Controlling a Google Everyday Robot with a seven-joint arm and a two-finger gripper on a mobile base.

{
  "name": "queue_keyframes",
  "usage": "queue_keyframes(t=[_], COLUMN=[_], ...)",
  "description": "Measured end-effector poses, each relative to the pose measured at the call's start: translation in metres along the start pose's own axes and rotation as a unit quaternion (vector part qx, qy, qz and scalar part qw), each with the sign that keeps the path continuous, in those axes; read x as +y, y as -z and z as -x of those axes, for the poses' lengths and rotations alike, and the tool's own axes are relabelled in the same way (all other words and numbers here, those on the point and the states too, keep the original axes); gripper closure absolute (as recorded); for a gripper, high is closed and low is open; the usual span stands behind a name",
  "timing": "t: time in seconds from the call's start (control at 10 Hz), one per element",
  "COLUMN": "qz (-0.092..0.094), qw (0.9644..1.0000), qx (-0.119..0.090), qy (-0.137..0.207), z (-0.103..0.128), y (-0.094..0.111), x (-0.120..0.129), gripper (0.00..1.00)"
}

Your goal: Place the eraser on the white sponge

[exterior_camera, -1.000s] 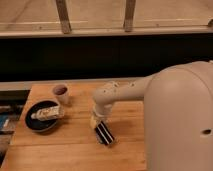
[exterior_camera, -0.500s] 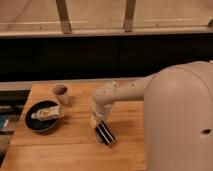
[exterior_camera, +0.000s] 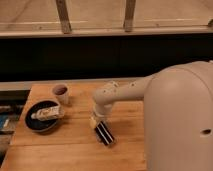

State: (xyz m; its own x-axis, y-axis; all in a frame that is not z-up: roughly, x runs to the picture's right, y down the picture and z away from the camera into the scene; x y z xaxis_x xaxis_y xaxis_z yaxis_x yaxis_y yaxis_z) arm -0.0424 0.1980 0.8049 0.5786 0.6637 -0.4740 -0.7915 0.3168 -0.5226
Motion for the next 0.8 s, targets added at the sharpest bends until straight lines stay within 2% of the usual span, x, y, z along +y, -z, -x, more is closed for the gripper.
queue_keyframes(t=[0.3, 0.6, 0.8], qz=[0.0, 0.0, 0.0], qw=[1.0, 1.0, 1.0], qx=[0.0, 0.0, 0.0], qy=[0.0, 0.0, 0.0], z=[0.0, 0.0, 0.0], y=[0.0, 0.0, 0.0], x=[0.0, 0.0, 0.0], gripper=[0.59, 0.66, 0.51])
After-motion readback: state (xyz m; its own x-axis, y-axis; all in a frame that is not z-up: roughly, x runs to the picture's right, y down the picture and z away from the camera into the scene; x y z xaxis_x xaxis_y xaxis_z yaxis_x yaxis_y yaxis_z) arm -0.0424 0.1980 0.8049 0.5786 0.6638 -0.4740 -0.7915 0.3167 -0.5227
